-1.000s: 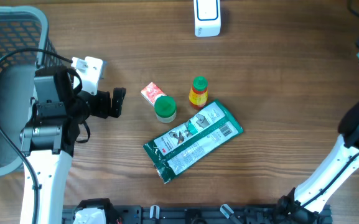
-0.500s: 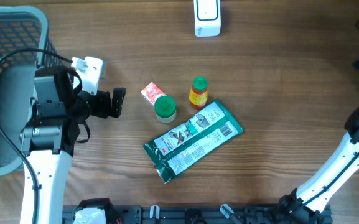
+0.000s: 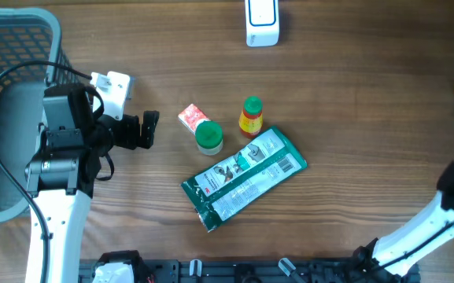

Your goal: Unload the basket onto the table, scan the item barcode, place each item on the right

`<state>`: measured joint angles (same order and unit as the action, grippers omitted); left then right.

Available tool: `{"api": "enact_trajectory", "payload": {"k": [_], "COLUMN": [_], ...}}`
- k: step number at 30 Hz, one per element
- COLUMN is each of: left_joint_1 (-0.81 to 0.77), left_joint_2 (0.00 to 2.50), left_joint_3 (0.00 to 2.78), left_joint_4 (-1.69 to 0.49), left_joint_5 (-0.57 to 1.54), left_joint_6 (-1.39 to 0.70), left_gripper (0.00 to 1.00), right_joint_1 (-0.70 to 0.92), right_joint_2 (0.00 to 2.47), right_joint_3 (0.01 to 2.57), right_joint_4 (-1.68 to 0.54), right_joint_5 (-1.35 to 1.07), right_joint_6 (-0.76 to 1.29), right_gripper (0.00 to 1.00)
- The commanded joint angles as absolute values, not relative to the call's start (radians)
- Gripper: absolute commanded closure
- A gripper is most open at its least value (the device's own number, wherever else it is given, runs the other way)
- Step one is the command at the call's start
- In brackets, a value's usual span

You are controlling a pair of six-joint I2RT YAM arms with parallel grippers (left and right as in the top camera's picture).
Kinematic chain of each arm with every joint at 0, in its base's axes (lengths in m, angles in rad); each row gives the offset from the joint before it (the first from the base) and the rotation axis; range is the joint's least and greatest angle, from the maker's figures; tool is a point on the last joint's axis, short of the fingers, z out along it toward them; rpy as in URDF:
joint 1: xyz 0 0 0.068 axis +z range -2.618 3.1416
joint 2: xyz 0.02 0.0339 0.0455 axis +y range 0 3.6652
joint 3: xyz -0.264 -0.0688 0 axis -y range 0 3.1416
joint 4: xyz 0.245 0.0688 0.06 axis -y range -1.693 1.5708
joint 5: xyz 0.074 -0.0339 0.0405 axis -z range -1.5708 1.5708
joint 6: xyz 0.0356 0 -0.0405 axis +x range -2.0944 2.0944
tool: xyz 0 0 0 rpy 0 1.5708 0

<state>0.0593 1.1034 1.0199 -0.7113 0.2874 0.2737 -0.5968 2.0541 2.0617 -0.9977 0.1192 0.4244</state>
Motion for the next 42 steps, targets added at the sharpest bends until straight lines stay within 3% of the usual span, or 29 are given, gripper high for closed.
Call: {"api": "enact_trajectory", "payload": {"k": [1, 7, 12, 15, 22, 27, 34, 42], "left_joint_1": [0.065, 0.065, 0.065, 0.065, 0.065, 0.065, 0.065, 0.065], "left_joint_2": [1.108, 1.108, 1.108, 1.108, 1.108, 1.108, 1.108, 1.108], "left_joint_3": [1.013, 1.013, 1.013, 1.013, 1.013, 1.013, 1.013, 1.013], "left_joint_4": [-0.709, -0.709, -0.709, -0.709, -0.709, -0.709, -0.709, -0.709], "left_joint_5": [0.306, 0.306, 0.306, 0.306, 0.306, 0.306, 0.306, 0.306], "left_joint_6": [0.265, 0.264, 0.265, 0.264, 0.264, 0.265, 0.264, 0.264], "left_gripper": [0.0, 0.0, 0.0, 0.0, 0.0, 0.0, 0.0, 0.0], "right_joint_1": [-0.542, -0.442, -0.366, -0.31, -0.113, 0.084, 0.346, 0.5], "right_joint_2": [1.959, 1.869, 1.86, 1.861, 1.861, 1.861, 1.872, 1.984], "right_joint_3": [2.068, 2.068, 2.068, 2.068, 2.068, 2.068, 2.068, 2.068], "right_joint_4": [-1.071, -1.263, -1.439, -1.525, -1.589, -1.528, -1.444, -1.399], "right_joint_5": [0.019, -0.002, -0.299, -0.466, -0.577, -0.495, -0.155, -0.033], "right_joint_6": [0.528, 0.725, 0.895, 0.921, 0.916, 0.919, 1.034, 1.076], "right_gripper": [0.0, 0.0, 0.0, 0.0, 0.0, 0.0, 0.0, 0.0]}}
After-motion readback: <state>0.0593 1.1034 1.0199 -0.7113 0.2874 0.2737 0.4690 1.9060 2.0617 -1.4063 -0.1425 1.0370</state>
